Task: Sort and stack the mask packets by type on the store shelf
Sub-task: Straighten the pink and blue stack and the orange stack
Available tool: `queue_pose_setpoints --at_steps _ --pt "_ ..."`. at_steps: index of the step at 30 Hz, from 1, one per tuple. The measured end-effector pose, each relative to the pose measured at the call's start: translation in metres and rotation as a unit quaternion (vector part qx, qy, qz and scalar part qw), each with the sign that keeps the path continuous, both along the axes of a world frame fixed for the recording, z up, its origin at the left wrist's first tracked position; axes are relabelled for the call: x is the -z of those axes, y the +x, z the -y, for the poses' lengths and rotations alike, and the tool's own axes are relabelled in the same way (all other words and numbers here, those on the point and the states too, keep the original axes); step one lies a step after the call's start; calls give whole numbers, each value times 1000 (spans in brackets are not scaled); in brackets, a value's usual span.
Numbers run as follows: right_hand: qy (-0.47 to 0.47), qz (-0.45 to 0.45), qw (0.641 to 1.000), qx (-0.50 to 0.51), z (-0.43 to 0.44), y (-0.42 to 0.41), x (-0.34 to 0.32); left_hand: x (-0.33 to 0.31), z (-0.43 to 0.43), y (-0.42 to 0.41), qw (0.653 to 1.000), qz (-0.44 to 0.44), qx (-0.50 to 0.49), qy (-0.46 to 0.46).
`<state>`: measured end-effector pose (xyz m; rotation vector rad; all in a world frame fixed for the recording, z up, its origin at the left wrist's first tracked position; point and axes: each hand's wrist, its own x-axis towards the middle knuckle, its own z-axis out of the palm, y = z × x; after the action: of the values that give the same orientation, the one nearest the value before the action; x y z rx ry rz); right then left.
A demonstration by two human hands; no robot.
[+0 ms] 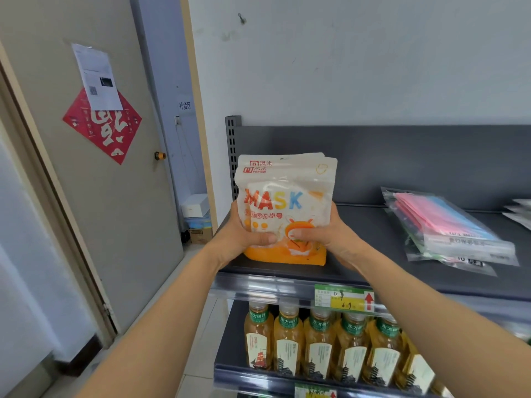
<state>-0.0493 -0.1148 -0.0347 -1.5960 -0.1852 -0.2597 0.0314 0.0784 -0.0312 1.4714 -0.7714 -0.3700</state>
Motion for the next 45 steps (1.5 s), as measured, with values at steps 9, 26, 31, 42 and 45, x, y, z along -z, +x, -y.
queue_pose_setpoints --at_steps 9,26,31,42,45 --pt "5 -52 991 120 -10 18 -14 -13 5 10 997 -38 -68 -15" --pt "92 -254 940 208 -4 61 -24 -14 39 54 972 -130 -179 72" --pt "118 -231 932 252 1 81 -26 -17 46 63 969 -101 -218 52" --pt "103 -213 939 251 3 82 -20 -19 40 66 971 -88 -217 57" --pt "59 -190 944 263 2 82 -21 -19 45 66 969 -21 -242 54"
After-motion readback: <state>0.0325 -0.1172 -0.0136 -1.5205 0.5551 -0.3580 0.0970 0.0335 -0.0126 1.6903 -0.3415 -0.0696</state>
